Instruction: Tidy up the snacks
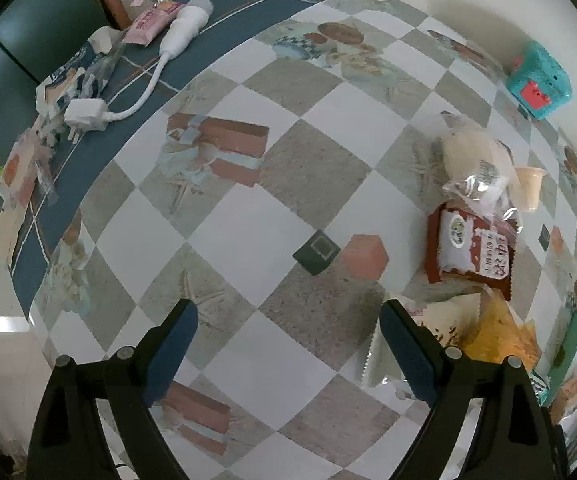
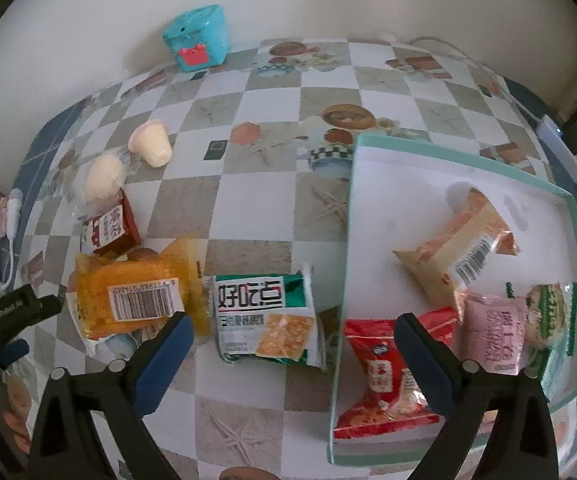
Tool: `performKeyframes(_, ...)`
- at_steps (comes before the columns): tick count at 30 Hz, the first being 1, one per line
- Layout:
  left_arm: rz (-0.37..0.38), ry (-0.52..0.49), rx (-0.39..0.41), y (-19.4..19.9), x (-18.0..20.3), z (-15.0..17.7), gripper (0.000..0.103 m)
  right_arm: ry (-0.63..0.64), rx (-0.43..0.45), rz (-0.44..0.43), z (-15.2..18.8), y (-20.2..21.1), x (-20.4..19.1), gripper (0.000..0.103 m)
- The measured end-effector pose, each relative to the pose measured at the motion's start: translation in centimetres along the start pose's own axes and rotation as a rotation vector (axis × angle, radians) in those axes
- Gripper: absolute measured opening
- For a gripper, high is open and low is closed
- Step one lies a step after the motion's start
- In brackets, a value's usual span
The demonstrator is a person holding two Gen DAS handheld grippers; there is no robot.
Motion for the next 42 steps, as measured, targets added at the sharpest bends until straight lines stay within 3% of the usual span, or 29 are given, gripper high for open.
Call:
performKeyframes(13, 0.034, -0.008, 0.007, 1.5, 0.2, -0.2, 0.093, 0.047, 0.025, -0.025, -0.8, -0.2, -1.5, 0.070)
performKeyframes(27, 0.102, -0.032, -0.012, 2.9, 3.2, 0.7, 0.093, 0.088, 0.001, -0.027, -0.8, -1.6, -2.2, 0.070)
performKeyframes(39, 0.104, -0.069, 0.023, 4.0, 4.1, 0.8, 0.093, 0.091, -0.022, -0.011, -0.6, -2.2, -1.8, 0.070)
performKeyframes(42, 0.111, -0.078, 0.020, 4.1, 4.5, 1.0, 0.093, 0.098, -0.015, -0.005, -0.6, -2.2, -1.8, 0.065)
Point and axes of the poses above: each gripper's, at about its wrist camera, not at the fingertips, and y roughly against the way its jaws point, x to its right, z to its underside, the point moved 8 cm from there along -y, roughly the way its jaws point, and after that the axes turned 7 degrees about y, right-handed, at the moved point
